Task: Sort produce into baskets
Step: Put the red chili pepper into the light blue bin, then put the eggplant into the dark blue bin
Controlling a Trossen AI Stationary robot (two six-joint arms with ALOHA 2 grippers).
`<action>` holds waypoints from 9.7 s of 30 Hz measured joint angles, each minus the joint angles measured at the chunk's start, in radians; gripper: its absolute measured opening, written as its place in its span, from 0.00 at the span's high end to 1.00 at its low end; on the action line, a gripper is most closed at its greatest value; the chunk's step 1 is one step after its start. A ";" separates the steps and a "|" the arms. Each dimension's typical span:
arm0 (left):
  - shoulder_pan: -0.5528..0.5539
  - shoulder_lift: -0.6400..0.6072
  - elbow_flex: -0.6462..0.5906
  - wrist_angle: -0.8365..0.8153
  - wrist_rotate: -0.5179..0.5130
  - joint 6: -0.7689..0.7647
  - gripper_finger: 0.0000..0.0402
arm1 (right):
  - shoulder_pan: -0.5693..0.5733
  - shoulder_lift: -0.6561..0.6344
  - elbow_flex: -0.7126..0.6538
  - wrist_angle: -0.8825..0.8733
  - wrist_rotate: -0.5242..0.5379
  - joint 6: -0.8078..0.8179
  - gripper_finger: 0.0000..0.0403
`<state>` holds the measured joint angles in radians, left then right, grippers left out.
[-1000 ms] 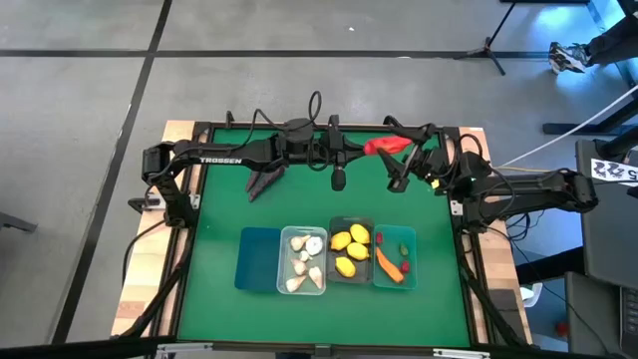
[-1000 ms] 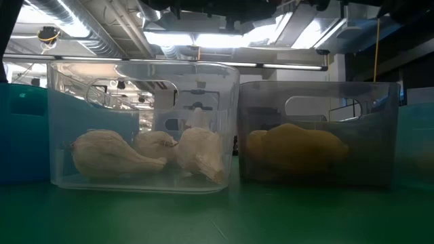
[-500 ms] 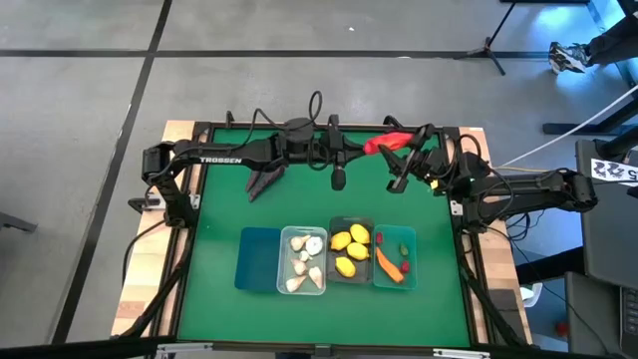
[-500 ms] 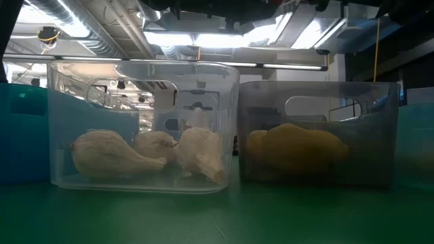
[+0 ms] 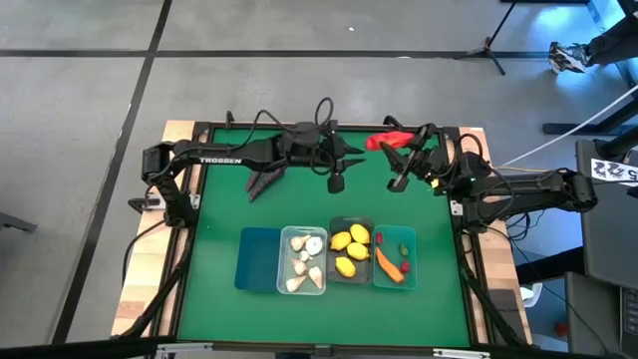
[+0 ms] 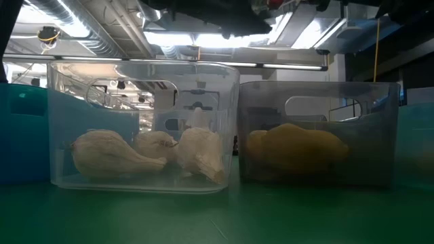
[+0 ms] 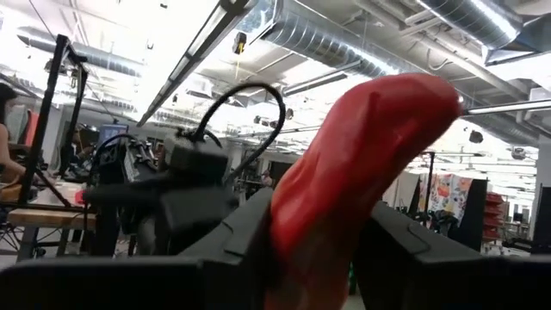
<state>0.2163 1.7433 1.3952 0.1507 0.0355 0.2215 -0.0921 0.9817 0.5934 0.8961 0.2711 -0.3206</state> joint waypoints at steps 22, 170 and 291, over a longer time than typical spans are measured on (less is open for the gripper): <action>-0.009 -0.220 -0.001 -0.540 -0.092 0.044 0.51 | 0.001 -0.408 0.001 -1.099 -0.158 0.497 0.70; 0.282 -0.369 -0.816 -0.408 -0.394 -0.738 0.68 | 0.648 0.177 0.576 -2.021 0.131 1.181 0.48; -0.859 -0.123 -0.354 -1.101 -0.481 -2.195 0.66 | 0.649 0.177 0.492 -1.942 0.102 1.098 0.48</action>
<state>-0.6426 1.6207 1.0414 -0.9507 -0.4454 -1.9734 0.5564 1.1591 1.0855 -1.0454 0.3729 0.7769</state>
